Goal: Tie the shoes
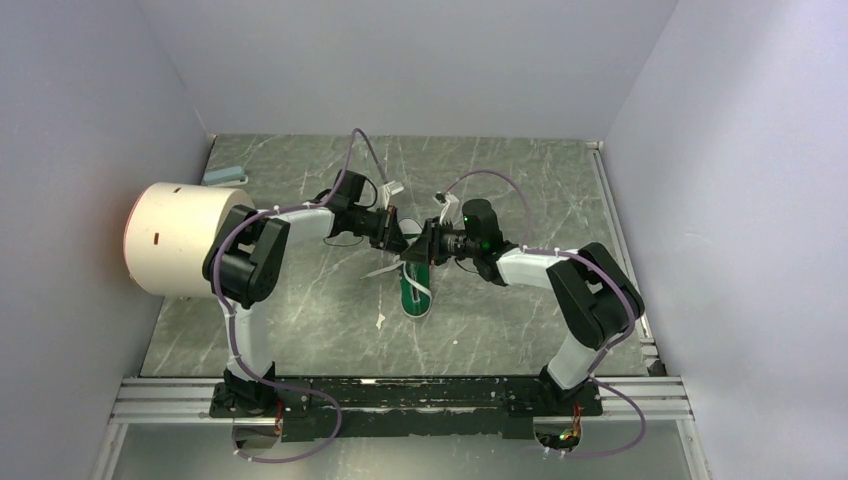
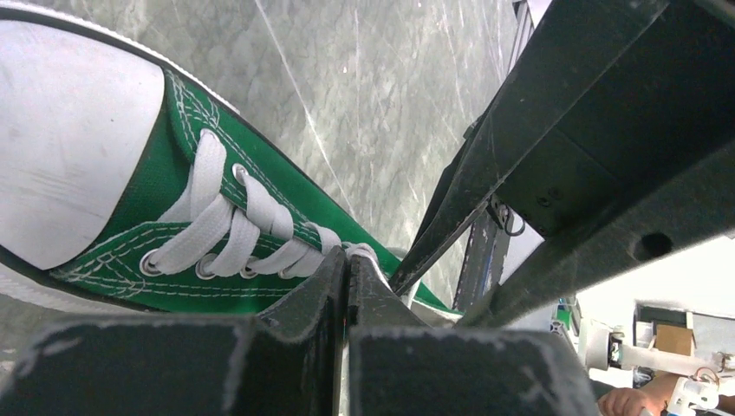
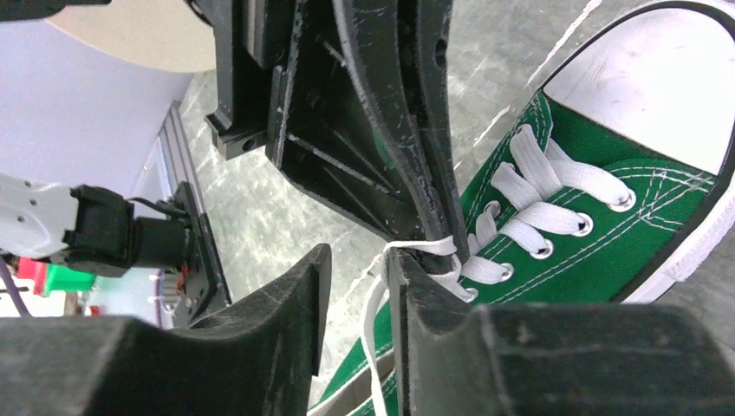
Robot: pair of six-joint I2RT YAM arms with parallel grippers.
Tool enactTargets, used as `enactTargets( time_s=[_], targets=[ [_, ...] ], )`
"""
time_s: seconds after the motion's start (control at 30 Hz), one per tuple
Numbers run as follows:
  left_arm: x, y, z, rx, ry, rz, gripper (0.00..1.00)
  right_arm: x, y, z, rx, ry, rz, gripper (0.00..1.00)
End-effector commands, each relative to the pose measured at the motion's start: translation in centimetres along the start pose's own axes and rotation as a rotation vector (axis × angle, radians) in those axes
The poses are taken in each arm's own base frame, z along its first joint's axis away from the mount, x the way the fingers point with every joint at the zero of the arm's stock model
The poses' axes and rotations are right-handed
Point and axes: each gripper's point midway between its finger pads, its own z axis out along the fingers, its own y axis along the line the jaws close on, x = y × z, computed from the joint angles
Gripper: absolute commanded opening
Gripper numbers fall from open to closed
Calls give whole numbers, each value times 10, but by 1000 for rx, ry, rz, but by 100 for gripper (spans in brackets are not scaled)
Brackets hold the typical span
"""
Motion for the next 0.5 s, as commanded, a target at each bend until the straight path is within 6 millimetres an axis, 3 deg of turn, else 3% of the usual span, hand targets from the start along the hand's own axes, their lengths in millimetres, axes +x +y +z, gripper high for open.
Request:
enactTargets(
  time_s=[0.0,0.13,0.33,0.47],
  targets=[
    [-18,-7,6,54,-42,76,5,-1,28,-6,-86,42,-81,38],
    [-12,-2,4,42,-29,75,5,-9,21,-11,-36,84,-113,45],
    [-7,5,-1,40,-35,60,5,-20,19,-35,68,26,-189,49],
    [-8,5,-1,48,-36,64,5,-34,-9,-57,219,-47,-203,49]
  ],
)
